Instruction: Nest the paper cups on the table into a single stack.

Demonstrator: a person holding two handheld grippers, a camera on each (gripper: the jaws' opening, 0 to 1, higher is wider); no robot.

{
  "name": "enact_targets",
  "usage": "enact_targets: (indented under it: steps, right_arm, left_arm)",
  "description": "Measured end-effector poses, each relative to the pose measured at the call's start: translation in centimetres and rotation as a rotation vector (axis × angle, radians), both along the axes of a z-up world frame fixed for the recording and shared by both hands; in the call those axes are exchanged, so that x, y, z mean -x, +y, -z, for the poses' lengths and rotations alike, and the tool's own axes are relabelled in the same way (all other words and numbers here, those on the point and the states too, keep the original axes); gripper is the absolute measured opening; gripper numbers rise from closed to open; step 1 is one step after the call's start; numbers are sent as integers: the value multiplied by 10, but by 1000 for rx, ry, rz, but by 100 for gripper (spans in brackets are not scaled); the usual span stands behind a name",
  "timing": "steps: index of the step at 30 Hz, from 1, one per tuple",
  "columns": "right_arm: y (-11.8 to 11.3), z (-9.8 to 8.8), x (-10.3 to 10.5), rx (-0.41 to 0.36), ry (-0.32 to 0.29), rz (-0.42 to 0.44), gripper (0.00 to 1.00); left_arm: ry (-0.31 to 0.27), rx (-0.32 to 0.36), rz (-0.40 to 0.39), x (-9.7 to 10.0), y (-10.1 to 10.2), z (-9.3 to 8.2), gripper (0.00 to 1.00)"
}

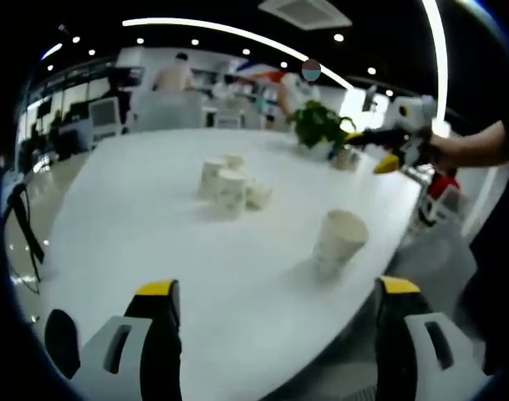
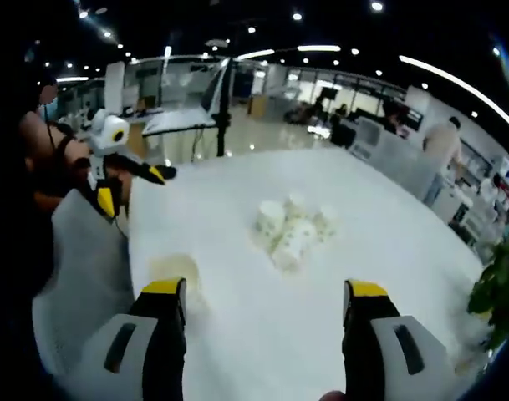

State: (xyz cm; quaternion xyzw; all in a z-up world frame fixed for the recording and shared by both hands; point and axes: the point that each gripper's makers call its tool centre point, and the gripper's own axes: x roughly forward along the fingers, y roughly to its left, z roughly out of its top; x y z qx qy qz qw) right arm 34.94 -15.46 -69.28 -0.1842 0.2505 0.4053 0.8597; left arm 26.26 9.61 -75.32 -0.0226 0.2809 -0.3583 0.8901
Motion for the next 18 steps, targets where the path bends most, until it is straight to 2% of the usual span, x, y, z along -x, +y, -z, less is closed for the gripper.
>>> enact_targets:
  steps: [7,13,15,18]
  right_arm:
    - [-9,2,1,-72,18,105,82]
    - [-11,4,1,-89,12,130,99]
    - [-11,0,-1,-127,16,144,100]
    - [-10,0,-3,-137,15,152,100]
  left_arm:
    - [1,2,6,1,-3,-1,96]
    - [1,2,12,3,-5,-1,96]
    - [3,0,11,4,-4,-1,95]
    - [3,3,12,5,-5,-2,95]
